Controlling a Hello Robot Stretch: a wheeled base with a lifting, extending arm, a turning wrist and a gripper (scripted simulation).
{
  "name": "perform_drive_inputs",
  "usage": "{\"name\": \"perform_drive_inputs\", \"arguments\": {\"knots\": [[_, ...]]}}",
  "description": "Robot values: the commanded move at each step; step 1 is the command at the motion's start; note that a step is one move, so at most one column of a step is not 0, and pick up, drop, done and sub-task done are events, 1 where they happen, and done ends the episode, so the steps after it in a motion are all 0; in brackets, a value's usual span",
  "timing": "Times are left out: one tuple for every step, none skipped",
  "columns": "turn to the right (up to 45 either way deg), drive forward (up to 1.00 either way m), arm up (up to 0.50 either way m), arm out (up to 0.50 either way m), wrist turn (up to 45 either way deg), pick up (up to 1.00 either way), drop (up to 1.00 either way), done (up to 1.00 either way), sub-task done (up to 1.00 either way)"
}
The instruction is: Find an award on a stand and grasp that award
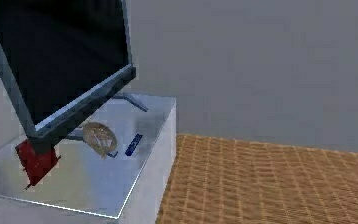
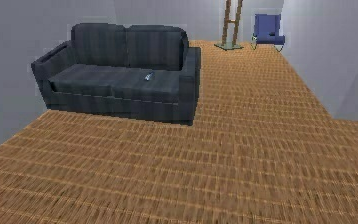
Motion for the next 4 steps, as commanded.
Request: {"name": "perform_drive_inputs", "arguments": {"knots": [[3.0, 0.00, 0.00, 0.00, 0.0, 0.00, 0.00, 0.00, 0.00], [24.0, 0.00, 0.00, 0.00, 0.0, 0.00, 0.00, 0.00, 0.00], [0.0, 0.25, 0.00, 0.00, 0.0, 0.00, 0.00, 0.00, 0.00], [-12.0, 0.00, 0.00, 0.00, 0.0, 0.00, 0.00, 0.00, 0.00]]}}
